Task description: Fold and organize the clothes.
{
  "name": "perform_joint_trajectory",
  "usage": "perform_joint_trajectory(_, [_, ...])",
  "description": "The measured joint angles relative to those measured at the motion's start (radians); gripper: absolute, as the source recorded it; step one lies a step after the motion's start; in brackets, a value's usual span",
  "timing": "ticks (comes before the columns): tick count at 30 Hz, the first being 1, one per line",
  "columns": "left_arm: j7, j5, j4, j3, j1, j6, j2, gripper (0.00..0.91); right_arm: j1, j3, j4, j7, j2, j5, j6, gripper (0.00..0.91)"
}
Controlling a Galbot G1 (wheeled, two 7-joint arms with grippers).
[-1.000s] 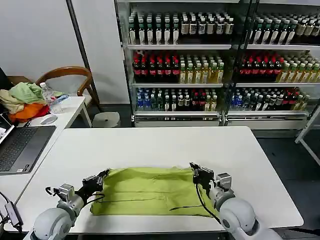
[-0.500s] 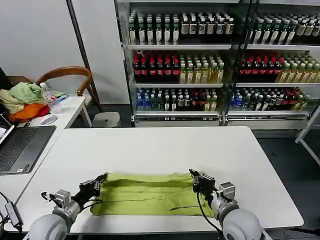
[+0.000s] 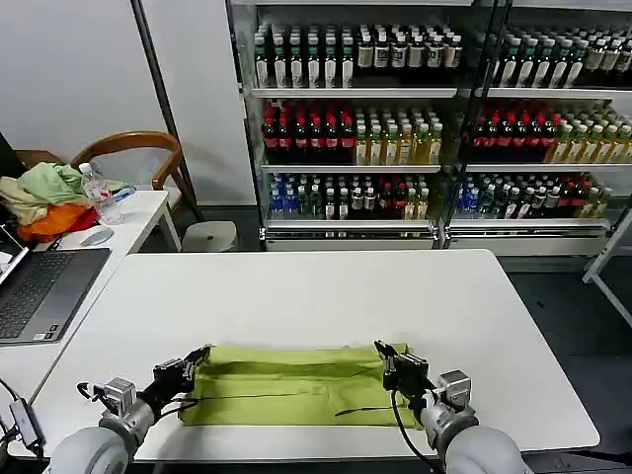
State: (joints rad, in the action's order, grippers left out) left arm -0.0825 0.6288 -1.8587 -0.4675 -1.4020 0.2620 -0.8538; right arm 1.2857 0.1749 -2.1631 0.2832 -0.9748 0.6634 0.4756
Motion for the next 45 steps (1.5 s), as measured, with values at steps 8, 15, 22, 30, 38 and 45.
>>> perform_joint_trajectory(8, [0.006, -0.015, -0.01, -0.008, -0.021, 0.013, 0.004, 0.04, 0.012, -0.006, 0.014, -0.002, 0.001, -0.015, -0.006, 0.0])
perform_joint_trajectory(15, [0.007, -0.027, -0.04, -0.026, -0.052, 0.047, 0.009, 0.04, 0.015, -0.009, 0.024, -0.002, 0.0, -0.027, -0.009, 0.0])
perform_joint_trajectory(22, [0.01, -0.055, -0.043, -0.027, -0.064, 0.074, 0.007, 0.907, 0.032, -0.02, 0.014, 0.004, -0.002, -0.034, -0.006, 0.615])
perform_joint_trajectory(30, [0.034, -0.086, -0.062, -0.026, -0.073, 0.084, 0.002, 0.907, 0.045, -0.021, 0.025, 0.021, 0.001, -0.088, 0.001, 0.907])
perform_joint_trajectory(38, [0.137, -0.091, -0.116, -0.015, -0.071, 0.096, -0.007, 0.907, 0.066, 0.01, 0.001, 0.019, 0.003, -0.14, -0.001, 0.907])
perform_joint_trajectory(45, [0.325, -0.015, -0.148, 0.044, -0.055, 0.118, -0.026, 0.907, 0.091, 0.048, -0.051, 0.008, 0.008, -0.185, -0.011, 0.907])
